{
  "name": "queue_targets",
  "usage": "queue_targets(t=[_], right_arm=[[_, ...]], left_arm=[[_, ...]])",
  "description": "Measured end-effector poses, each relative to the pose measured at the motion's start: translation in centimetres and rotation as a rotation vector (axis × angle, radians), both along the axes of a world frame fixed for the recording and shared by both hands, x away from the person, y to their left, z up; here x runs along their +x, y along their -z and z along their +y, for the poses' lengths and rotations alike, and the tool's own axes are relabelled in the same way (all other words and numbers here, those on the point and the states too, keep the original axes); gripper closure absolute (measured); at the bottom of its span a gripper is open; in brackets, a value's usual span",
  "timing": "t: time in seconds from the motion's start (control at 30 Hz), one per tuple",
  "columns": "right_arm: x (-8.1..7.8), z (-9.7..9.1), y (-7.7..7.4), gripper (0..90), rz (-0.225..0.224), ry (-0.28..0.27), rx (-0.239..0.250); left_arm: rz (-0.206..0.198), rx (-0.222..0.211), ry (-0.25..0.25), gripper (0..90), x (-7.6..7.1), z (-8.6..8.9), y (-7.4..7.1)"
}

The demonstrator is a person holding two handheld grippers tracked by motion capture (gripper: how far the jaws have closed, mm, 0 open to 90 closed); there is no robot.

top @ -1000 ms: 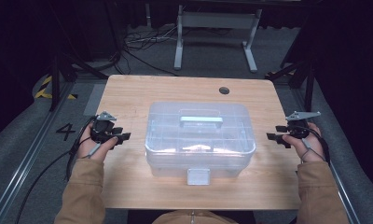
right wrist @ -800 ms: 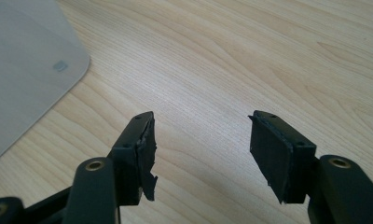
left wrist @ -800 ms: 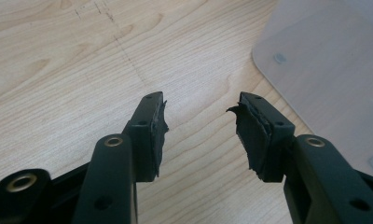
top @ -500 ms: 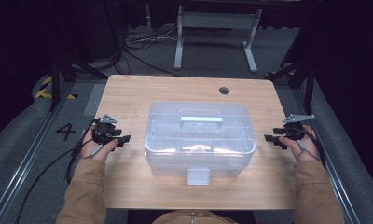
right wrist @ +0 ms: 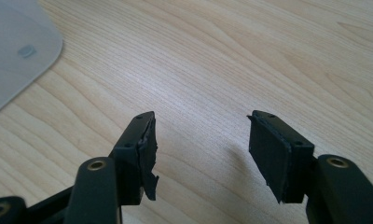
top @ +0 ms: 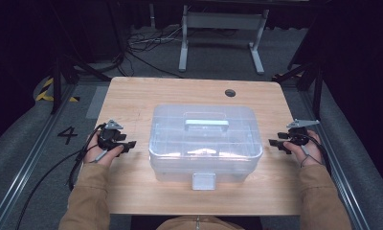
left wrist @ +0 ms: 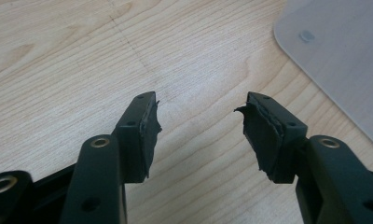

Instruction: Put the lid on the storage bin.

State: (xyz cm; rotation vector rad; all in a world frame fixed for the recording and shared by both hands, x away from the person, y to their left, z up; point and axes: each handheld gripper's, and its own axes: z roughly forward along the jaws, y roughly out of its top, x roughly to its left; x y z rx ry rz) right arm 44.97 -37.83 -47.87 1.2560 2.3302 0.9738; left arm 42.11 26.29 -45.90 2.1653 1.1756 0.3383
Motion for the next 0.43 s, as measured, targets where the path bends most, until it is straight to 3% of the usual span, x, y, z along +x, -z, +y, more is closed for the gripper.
queue_targets(t=[0.07, 0.3, 0.43], right_arm=[[0.0, 0.0, 0.2, 41.6, -0.003, 0.005, 0.002], [0.2, -0.1, 0.6, 39.5, -0.025, 0.028, 0.009], [0.3, 0.0, 0.8, 37.0, -0.027, 0.047, 0.014]], left_arm=[[0.001, -0.016, -0.005, 41.2, 0.0, -0.1, 0.3], [-0.054, 0.030, 0.030, 30.8, 0.4, -0.1, 1.3], [-0.051, 0.042, 0.024, 27.5, 0.4, -0.1, 1.4]])
